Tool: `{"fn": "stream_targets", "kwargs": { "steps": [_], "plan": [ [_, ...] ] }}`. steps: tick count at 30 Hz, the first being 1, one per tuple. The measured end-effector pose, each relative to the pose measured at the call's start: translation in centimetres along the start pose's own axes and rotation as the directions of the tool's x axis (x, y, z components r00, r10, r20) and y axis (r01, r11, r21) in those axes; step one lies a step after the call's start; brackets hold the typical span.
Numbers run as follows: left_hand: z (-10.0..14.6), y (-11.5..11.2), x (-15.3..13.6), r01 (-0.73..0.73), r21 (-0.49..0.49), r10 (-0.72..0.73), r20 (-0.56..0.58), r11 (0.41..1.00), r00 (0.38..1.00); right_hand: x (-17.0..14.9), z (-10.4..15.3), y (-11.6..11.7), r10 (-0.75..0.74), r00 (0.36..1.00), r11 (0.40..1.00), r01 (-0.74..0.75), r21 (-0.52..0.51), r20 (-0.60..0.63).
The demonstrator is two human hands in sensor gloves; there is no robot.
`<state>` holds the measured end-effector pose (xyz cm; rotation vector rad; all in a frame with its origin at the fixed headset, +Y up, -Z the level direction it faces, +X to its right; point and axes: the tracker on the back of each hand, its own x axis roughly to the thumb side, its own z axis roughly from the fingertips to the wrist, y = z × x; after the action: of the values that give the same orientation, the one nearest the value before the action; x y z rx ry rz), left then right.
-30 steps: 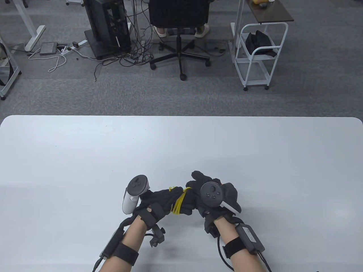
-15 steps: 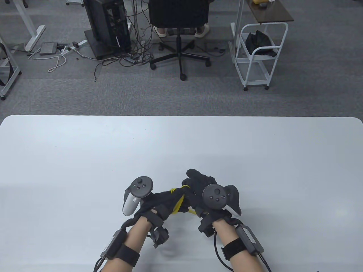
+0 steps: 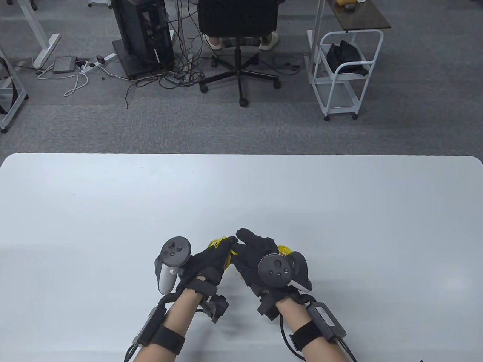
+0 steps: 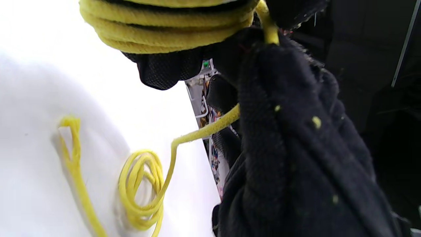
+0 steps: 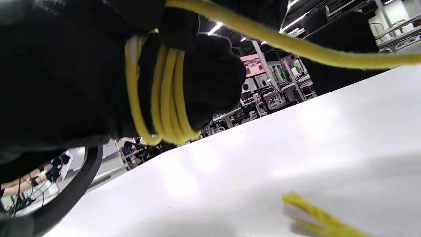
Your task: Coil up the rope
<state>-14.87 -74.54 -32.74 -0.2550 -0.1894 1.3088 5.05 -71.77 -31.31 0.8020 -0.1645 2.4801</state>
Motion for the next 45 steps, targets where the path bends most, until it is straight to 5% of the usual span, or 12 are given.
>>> {"fn": "stream_targets", "kwargs": {
  "steps": [18, 32, 45],
  "plan": [
    [0.4, 1.4, 0.5, -0.208, 0.075, 0.192, 0.176, 0.975, 0.965, 0.2, -0.1, 0.9, 0.082, 0.997, 0.992, -0.081, 0.100, -0.012],
    [0.4, 0.2, 1.2, -0.352, -0.065, 0.357, 0.207, 0.934, 0.911, 0.1, -0.2, 1.2, 0.089, 0.996, 0.982, -0.084, 0.170, -0.024],
    [-0.3, -0.8, 1.3, -0.284, -0.258, 0.334, 0.179, 0.924, 0.925, -2.2, 0.0, -0.5, 0.173, 0.979, 0.979, -0.158, 0.131, -0.111]
  ]
}}
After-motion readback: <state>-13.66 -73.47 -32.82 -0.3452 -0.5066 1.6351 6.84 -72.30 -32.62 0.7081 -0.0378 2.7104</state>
